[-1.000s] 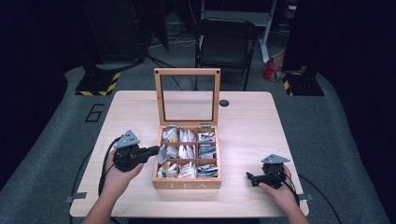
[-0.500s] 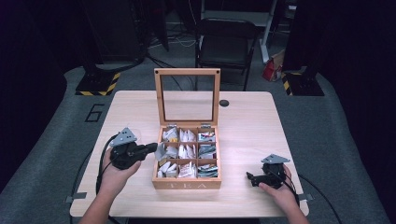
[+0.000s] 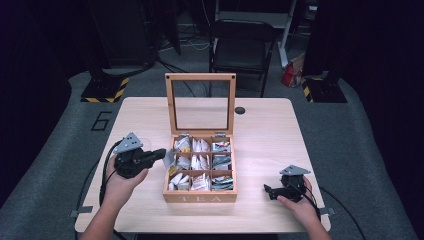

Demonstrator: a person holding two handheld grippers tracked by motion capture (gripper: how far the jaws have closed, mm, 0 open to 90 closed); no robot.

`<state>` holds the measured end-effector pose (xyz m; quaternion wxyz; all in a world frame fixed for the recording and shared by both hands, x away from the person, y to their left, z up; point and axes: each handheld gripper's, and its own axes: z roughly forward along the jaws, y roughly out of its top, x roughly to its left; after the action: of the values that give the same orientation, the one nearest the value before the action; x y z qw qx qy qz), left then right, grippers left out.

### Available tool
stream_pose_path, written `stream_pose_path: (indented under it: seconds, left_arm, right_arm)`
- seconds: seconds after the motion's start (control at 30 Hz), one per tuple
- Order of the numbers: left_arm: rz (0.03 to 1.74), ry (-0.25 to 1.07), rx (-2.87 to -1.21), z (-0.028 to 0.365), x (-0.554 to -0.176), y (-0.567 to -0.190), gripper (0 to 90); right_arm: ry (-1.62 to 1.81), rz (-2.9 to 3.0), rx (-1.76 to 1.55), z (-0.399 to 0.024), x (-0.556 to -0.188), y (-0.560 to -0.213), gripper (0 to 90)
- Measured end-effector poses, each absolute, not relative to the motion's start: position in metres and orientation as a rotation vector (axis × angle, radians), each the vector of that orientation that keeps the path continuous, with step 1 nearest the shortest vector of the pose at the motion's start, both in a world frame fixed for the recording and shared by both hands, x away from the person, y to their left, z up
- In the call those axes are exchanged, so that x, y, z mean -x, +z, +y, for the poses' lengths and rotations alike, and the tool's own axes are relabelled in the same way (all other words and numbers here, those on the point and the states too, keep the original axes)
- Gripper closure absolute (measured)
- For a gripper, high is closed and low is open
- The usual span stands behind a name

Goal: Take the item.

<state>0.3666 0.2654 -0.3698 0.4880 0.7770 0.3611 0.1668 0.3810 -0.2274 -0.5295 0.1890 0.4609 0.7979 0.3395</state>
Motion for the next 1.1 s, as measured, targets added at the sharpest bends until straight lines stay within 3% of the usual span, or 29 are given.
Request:
stream_pose_path:
  seconds: [1.1]
  left_arm:
    - [0.965,0.458,-1.834,0.294,-0.377,-0.365,90.0]
  right_arm:
    - [0.952,2.242,-1.298,-0.227,-0.381,-0.529,0.9]
